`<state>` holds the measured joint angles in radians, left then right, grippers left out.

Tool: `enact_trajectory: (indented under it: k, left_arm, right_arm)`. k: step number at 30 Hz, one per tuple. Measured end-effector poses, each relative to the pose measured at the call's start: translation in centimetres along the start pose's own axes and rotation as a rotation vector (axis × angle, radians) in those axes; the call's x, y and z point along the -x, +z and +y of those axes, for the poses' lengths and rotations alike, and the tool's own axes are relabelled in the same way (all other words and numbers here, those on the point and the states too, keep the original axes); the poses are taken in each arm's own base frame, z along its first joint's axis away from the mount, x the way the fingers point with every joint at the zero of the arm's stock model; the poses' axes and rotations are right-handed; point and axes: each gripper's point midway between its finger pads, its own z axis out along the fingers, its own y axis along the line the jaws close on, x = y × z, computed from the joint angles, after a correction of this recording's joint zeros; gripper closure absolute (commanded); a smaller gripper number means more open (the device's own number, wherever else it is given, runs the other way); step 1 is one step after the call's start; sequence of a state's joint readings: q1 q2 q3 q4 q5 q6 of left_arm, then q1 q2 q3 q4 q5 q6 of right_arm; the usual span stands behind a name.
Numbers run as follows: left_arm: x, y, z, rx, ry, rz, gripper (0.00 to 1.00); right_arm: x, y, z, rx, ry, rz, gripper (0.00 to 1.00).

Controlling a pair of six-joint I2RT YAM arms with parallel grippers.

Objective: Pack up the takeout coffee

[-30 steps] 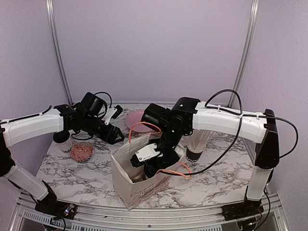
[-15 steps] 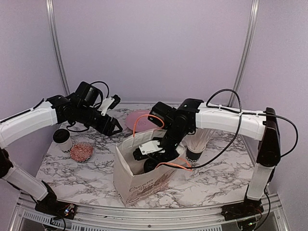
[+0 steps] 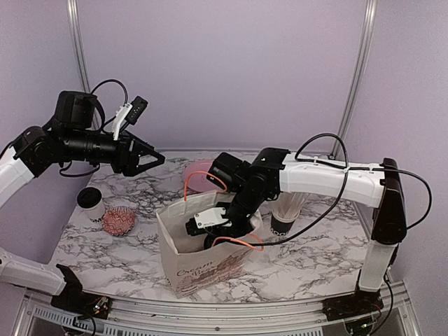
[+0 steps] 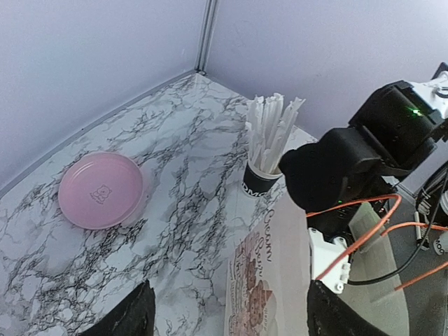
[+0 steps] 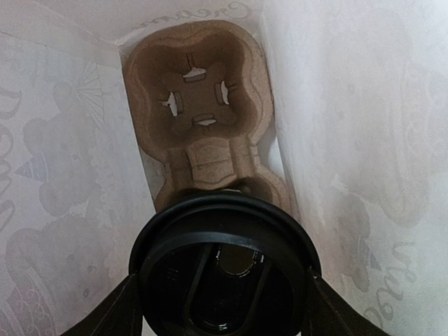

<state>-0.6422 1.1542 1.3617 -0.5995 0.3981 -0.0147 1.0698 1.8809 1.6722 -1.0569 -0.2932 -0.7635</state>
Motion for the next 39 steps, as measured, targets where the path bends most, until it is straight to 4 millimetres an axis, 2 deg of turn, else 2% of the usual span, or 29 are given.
enact_trajectory:
  k: [4,6,10,15,17,20,27,32,35,39]
  left_arm:
    - [0.1,-1.1,-2.2,-0.081,0.018,-0.019,0.23]
    - [-0.3,-0.9,-3.2,-0.115,0.023,-0.005,0.22]
    - [-1.7,0.2,-5.0,-0.170,0.036,0.054,0.22]
    - [-4.2,2.5,-6.6,-0.201,0.068,0.164,0.24]
    - [-5.1,3.6,-6.4,-0.184,0.071,0.204,0.27]
    - [-5.7,4.6,-5.2,-0.126,0.073,0.240,0.33]
    - [-5.0,5.5,-3.7,-0.046,0.103,0.240,0.55]
    - [-5.2,6.5,-3.7,-0.057,0.114,0.261,0.85]
    - [-5.8,7.2,-3.8,-0.077,0.113,0.285,0.98]
    - [-5.7,7.5,-3.9,-0.090,0.127,0.292,1.00]
  right_arm:
    - [0.0,-0.1,0.1,0.003,-0.003,-0.001,0.34]
    - [0.0,-0.2,0.1,0.007,-0.006,0.000,0.30]
    - [0.3,-0.4,0.4,0.026,-0.010,-0.003,0.11]
    - [1.8,-1.7,0.6,0.042,-0.029,-0.053,0.09]
    - [2.4,-2.1,0.5,0.037,-0.037,-0.071,0.09]
    - [2.8,-2.6,0.4,0.030,-0.048,-0.081,0.09]
    - [3.3,-3.6,0.6,0.025,-0.088,-0.100,0.09]
    - [3.5,-4.2,1.2,0.040,-0.111,-0.111,0.09]
    - [3.8,-4.9,1.2,0.036,-0.132,-0.122,0.10]
    - [4.9,-6.6,0.7,0.009,-0.164,-0.165,0.10]
